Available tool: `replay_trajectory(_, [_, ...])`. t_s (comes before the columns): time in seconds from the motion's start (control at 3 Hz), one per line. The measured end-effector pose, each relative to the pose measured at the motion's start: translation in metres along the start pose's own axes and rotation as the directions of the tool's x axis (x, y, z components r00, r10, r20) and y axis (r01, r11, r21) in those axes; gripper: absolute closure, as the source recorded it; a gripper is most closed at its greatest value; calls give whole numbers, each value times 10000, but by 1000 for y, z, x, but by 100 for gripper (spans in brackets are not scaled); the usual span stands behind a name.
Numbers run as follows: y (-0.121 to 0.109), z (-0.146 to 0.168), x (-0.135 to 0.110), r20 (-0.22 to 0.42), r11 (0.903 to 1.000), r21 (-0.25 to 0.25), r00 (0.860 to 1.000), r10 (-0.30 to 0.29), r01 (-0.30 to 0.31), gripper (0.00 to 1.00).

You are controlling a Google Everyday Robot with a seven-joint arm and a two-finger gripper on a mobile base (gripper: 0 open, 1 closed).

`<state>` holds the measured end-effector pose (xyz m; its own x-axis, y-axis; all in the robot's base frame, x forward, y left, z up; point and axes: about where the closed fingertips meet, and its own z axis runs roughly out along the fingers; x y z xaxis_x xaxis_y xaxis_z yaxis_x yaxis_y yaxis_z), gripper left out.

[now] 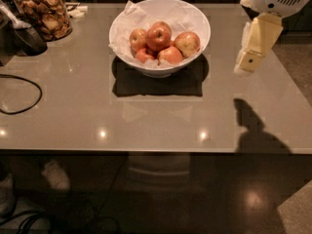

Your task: Pick apple from white bowl

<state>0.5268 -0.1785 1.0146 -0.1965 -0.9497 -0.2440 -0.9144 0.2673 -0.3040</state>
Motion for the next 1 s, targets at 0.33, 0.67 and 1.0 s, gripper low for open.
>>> replay_trajectory(0.33, [-12, 7, -18, 307, 9997, 81, 9992, 243, -245, 0])
replay_trajectory(0.67, [-29, 18, -43, 481, 9994, -103, 9983, 331, -326, 0])
replay_trajectory(1.0, [-47, 33, -71, 516, 9991, -427, 9987, 34, -11, 0])
